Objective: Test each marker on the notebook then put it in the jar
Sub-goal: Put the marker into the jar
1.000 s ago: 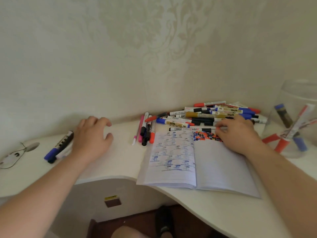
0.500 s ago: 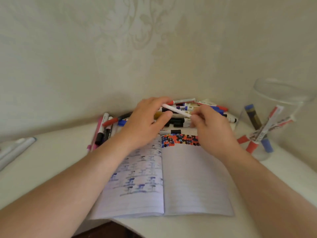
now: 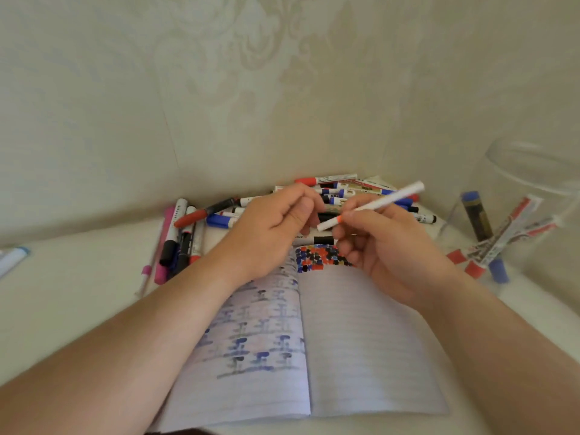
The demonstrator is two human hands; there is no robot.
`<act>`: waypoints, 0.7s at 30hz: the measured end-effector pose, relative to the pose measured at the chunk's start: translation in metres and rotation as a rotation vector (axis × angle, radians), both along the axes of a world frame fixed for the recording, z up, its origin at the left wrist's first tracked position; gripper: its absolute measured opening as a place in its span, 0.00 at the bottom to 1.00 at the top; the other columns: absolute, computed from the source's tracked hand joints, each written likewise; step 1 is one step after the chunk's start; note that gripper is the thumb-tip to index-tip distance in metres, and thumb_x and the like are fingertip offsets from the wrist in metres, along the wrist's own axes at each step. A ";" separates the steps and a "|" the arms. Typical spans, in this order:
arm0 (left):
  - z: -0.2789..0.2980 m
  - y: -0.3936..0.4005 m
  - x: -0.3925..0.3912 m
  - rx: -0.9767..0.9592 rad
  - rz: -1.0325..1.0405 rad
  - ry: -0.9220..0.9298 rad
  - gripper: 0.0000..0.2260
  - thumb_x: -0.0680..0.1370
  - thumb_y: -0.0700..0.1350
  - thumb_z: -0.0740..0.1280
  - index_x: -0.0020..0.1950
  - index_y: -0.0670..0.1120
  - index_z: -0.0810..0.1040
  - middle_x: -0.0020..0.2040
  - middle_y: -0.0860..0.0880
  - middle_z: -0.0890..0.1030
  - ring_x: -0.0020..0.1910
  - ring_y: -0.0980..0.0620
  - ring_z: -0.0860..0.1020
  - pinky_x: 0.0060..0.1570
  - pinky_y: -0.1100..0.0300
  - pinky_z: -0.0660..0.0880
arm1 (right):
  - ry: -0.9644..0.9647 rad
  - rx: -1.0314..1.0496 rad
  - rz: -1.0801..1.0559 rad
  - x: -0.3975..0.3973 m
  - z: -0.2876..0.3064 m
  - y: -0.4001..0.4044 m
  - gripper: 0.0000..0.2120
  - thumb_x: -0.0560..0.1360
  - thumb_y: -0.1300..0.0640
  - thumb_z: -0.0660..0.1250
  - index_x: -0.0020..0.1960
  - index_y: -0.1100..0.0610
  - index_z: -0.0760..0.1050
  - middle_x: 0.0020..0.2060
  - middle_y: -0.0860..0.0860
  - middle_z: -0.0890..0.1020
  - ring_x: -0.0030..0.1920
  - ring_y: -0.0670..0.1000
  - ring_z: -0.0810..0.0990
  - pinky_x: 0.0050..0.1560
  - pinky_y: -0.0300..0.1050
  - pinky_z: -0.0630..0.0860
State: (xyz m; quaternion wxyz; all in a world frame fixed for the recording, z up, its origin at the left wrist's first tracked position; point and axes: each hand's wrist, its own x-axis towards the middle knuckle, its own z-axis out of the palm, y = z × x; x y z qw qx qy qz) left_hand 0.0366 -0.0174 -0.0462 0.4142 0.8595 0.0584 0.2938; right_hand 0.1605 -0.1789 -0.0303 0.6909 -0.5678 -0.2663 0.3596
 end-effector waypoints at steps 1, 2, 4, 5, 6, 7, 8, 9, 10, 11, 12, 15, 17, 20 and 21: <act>0.000 -0.002 0.000 0.033 -0.023 0.056 0.11 0.86 0.52 0.58 0.57 0.51 0.80 0.45 0.55 0.83 0.46 0.53 0.83 0.51 0.48 0.81 | 0.027 0.011 0.013 0.000 0.001 0.000 0.09 0.83 0.65 0.64 0.45 0.57 0.77 0.35 0.58 0.81 0.32 0.52 0.77 0.29 0.40 0.74; -0.001 -0.004 -0.001 0.078 -0.048 0.116 0.11 0.86 0.54 0.59 0.59 0.53 0.79 0.46 0.56 0.83 0.47 0.53 0.82 0.51 0.49 0.80 | 0.031 0.013 0.021 -0.002 0.002 0.000 0.09 0.82 0.65 0.64 0.44 0.57 0.77 0.35 0.58 0.82 0.32 0.52 0.78 0.30 0.40 0.75; -0.002 -0.007 0.001 0.166 -0.085 0.198 0.08 0.84 0.56 0.64 0.59 0.55 0.77 0.47 0.58 0.83 0.47 0.56 0.82 0.49 0.50 0.79 | -0.002 -0.002 0.021 -0.003 0.000 0.002 0.10 0.82 0.63 0.63 0.43 0.58 0.76 0.35 0.58 0.81 0.32 0.53 0.78 0.30 0.41 0.74; -0.002 -0.009 0.001 0.195 -0.092 0.212 0.08 0.83 0.56 0.66 0.59 0.56 0.76 0.48 0.59 0.83 0.47 0.56 0.81 0.48 0.49 0.78 | -0.045 -0.012 0.004 -0.004 -0.002 0.004 0.11 0.82 0.63 0.62 0.42 0.57 0.76 0.33 0.57 0.79 0.31 0.52 0.76 0.30 0.42 0.71; -0.002 -0.011 0.002 0.208 -0.097 0.210 0.09 0.82 0.55 0.68 0.60 0.56 0.75 0.49 0.59 0.83 0.47 0.57 0.81 0.48 0.49 0.78 | -0.100 -0.015 -0.019 -0.004 -0.005 0.005 0.11 0.83 0.63 0.62 0.41 0.56 0.74 0.31 0.56 0.77 0.30 0.51 0.73 0.29 0.42 0.68; -0.002 -0.013 0.002 0.211 -0.103 0.194 0.10 0.82 0.55 0.68 0.61 0.55 0.75 0.50 0.58 0.82 0.48 0.58 0.81 0.48 0.50 0.78 | -0.149 -0.002 -0.035 -0.004 -0.008 0.007 0.11 0.83 0.63 0.63 0.42 0.55 0.72 0.30 0.55 0.74 0.29 0.50 0.70 0.28 0.41 0.64; -0.002 -0.014 0.002 0.217 -0.113 0.182 0.10 0.83 0.54 0.67 0.62 0.54 0.74 0.52 0.58 0.82 0.49 0.58 0.80 0.50 0.51 0.78 | -0.185 0.023 -0.037 -0.004 -0.010 0.008 0.11 0.83 0.62 0.65 0.43 0.55 0.70 0.29 0.54 0.72 0.28 0.49 0.68 0.26 0.40 0.63; -0.002 -0.016 0.002 0.220 -0.124 0.175 0.09 0.84 0.53 0.66 0.61 0.53 0.73 0.52 0.58 0.82 0.50 0.58 0.80 0.50 0.51 0.77 | -0.211 0.044 -0.031 -0.005 -0.012 0.008 0.12 0.82 0.62 0.67 0.43 0.56 0.68 0.29 0.55 0.71 0.27 0.48 0.67 0.26 0.39 0.63; -0.002 -0.017 0.002 0.215 -0.129 0.180 0.07 0.84 0.52 0.64 0.60 0.53 0.72 0.51 0.57 0.82 0.50 0.57 0.80 0.50 0.50 0.77 | -0.233 0.056 -0.024 -0.006 -0.012 0.009 0.12 0.81 0.61 0.69 0.43 0.56 0.67 0.30 0.56 0.72 0.27 0.48 0.69 0.26 0.38 0.65; -0.003 -0.017 0.001 0.203 -0.134 0.193 0.05 0.85 0.52 0.63 0.58 0.53 0.70 0.50 0.55 0.82 0.48 0.56 0.80 0.49 0.48 0.78 | -0.248 0.061 -0.021 -0.006 -0.012 0.008 0.12 0.80 0.60 0.70 0.43 0.57 0.67 0.30 0.56 0.73 0.28 0.48 0.71 0.26 0.38 0.67; -0.003 -0.018 0.000 0.195 -0.134 0.208 0.05 0.85 0.53 0.62 0.56 0.54 0.68 0.49 0.54 0.83 0.47 0.53 0.81 0.48 0.47 0.78 | -0.252 0.067 -0.014 -0.007 -0.012 0.008 0.13 0.78 0.58 0.71 0.42 0.57 0.67 0.30 0.56 0.75 0.28 0.48 0.73 0.27 0.38 0.68; -0.002 -0.017 -0.001 0.221 -0.113 0.217 0.08 0.84 0.56 0.61 0.51 0.55 0.65 0.43 0.52 0.82 0.43 0.50 0.80 0.43 0.44 0.77 | -0.212 0.103 0.046 -0.006 -0.012 0.004 0.16 0.71 0.52 0.75 0.38 0.53 0.67 0.29 0.55 0.78 0.29 0.49 0.76 0.28 0.38 0.69; 0.001 -0.018 -0.002 0.236 -0.096 0.217 0.09 0.83 0.58 0.62 0.50 0.55 0.66 0.42 0.53 0.82 0.42 0.51 0.80 0.43 0.45 0.77 | -0.223 0.105 0.106 -0.004 -0.013 0.002 0.20 0.68 0.45 0.79 0.36 0.50 0.68 0.32 0.55 0.80 0.33 0.51 0.77 0.33 0.41 0.71; 0.003 -0.017 -0.001 0.213 -0.078 0.212 0.11 0.81 0.62 0.61 0.52 0.55 0.69 0.44 0.54 0.84 0.45 0.50 0.82 0.46 0.45 0.79 | -0.240 0.111 0.128 -0.003 -0.013 -0.001 0.22 0.64 0.40 0.83 0.36 0.47 0.71 0.35 0.55 0.82 0.37 0.54 0.78 0.39 0.47 0.72; 0.003 -0.016 -0.002 0.193 -0.072 0.198 0.11 0.81 0.62 0.61 0.54 0.57 0.71 0.45 0.55 0.84 0.46 0.52 0.82 0.47 0.46 0.79 | -0.245 0.123 0.121 -0.002 -0.013 -0.002 0.20 0.64 0.41 0.82 0.36 0.46 0.72 0.35 0.54 0.82 0.36 0.53 0.78 0.37 0.45 0.73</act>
